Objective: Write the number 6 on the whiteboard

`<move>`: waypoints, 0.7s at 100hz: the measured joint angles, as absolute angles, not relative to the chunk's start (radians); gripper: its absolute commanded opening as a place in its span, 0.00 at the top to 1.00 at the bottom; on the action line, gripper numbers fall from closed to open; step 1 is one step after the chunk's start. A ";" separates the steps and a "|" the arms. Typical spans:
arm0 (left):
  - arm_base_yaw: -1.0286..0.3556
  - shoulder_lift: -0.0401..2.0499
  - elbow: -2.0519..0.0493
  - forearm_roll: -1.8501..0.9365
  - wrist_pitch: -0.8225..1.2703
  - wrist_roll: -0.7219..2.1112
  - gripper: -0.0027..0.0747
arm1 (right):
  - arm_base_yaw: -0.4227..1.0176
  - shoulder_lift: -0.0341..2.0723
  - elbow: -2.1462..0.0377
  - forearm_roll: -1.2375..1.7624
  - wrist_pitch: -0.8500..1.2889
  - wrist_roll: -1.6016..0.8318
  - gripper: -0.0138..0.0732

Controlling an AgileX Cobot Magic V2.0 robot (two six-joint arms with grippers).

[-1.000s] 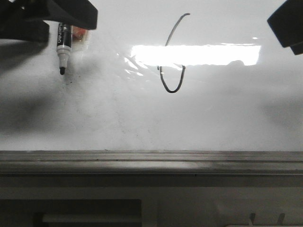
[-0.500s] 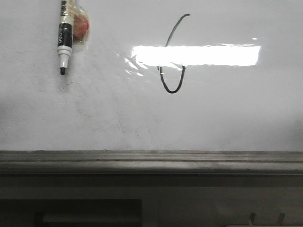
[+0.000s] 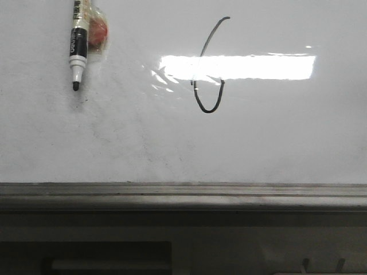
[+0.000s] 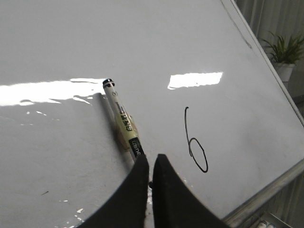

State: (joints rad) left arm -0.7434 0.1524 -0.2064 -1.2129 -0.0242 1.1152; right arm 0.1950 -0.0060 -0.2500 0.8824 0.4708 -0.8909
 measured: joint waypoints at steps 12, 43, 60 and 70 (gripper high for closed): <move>-0.743 0.133 -0.203 -1.220 -0.044 1.117 0.99 | 0.195 -0.011 -0.210 0.885 0.461 -0.891 0.92; -0.789 0.133 -0.202 -1.239 -0.051 1.117 0.99 | 0.195 -0.011 -0.194 0.885 0.450 -0.891 0.92; -0.789 0.133 -0.202 -1.239 -0.051 1.117 0.99 | 0.195 -0.011 -0.194 0.885 0.448 -0.891 0.92; -0.789 0.133 -0.202 -1.239 -0.051 1.117 0.99 | 0.195 -0.011 -0.194 0.885 0.448 -0.891 0.92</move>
